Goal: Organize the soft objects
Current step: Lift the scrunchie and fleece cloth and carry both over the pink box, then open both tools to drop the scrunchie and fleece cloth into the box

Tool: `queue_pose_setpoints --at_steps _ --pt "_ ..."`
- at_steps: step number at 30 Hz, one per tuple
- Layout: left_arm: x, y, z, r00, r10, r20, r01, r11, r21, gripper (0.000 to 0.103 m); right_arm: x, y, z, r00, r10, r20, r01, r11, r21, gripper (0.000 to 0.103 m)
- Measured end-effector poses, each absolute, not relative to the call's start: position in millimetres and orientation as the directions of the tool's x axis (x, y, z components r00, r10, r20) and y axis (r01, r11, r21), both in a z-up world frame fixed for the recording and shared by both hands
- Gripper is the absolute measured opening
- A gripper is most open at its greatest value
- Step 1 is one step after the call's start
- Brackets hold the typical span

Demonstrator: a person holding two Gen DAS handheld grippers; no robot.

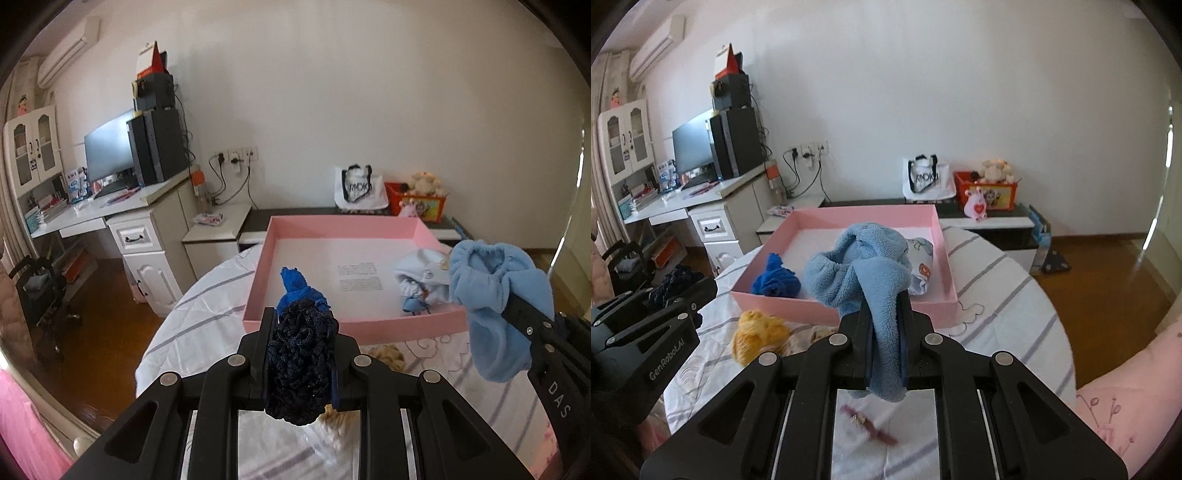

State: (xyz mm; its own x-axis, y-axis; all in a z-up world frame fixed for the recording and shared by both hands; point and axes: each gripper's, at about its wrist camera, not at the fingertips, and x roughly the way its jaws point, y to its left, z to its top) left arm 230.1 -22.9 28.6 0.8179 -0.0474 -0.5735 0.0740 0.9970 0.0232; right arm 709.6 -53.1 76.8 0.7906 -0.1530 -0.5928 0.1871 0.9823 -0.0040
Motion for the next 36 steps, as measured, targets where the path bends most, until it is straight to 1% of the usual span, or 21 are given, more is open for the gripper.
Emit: queue_pose_setpoints --at_steps 5,12,17,25,28,30,31,32,33,34,35,36 --pt "299.5 -34.5 32.8 0.788 -0.054 -0.613 0.092 0.995 0.031 0.019 743.5 -59.3 71.1 0.774 -0.147 -0.615 0.183 0.983 -0.005 0.010" --pt "383.6 -38.4 35.8 0.765 -0.054 -0.642 0.113 0.992 0.051 0.020 790.0 -66.7 64.0 0.754 -0.139 -0.642 0.181 0.983 -0.001 0.011" --pt "442.2 -45.8 33.2 0.736 -0.078 -0.672 0.156 0.986 0.056 0.020 815.7 -71.8 59.8 0.737 -0.168 -0.655 0.197 0.980 -0.030 0.013" --pt "530.3 -37.7 19.2 0.655 -0.156 -0.739 0.225 0.974 -0.005 0.020 844.0 -75.5 53.2 0.712 -0.174 -0.680 0.194 0.980 -0.048 0.015" --pt "556.7 -24.8 16.7 0.634 -0.190 -0.750 0.239 0.970 -0.043 0.022 850.6 -73.5 52.1 0.711 -0.173 -0.682 0.186 0.981 -0.056 0.017" --pt "571.4 -18.0 15.0 0.630 -0.203 -0.749 0.242 0.968 -0.059 0.022 856.3 -71.0 50.5 0.715 -0.163 -0.680 0.177 0.983 -0.049 0.024" --pt "575.3 -15.0 13.2 0.630 -0.206 -0.749 0.243 0.968 -0.062 0.022 858.4 -70.6 49.0 0.715 -0.157 -0.682 0.172 0.984 -0.046 0.025" --pt "584.3 -12.9 12.9 0.633 -0.208 -0.746 0.246 0.967 -0.061 0.023 861.1 -70.6 47.0 0.713 -0.148 -0.685 0.167 0.985 -0.039 0.030" --pt "582.7 -10.3 10.6 0.636 -0.212 -0.742 0.251 0.966 -0.061 0.028 862.5 -71.2 45.8 0.712 -0.140 -0.688 0.164 0.986 -0.031 0.037" --pt "582.4 -8.9 8.1 0.637 -0.210 -0.742 0.253 0.966 -0.057 0.037 863.5 -72.5 43.7 0.708 -0.128 -0.695 0.161 0.987 -0.017 0.041" --pt "584.3 -7.2 6.6 0.636 -0.204 -0.744 0.252 0.967 -0.049 0.057 863.9 -73.5 42.2 0.704 -0.119 -0.701 0.161 0.987 -0.007 0.047" --pt "586.9 -6.0 4.8 0.637 -0.195 -0.746 0.250 0.968 -0.040 0.066 863.7 -74.8 41.3 0.700 -0.109 -0.705 0.160 0.987 0.006 0.053"
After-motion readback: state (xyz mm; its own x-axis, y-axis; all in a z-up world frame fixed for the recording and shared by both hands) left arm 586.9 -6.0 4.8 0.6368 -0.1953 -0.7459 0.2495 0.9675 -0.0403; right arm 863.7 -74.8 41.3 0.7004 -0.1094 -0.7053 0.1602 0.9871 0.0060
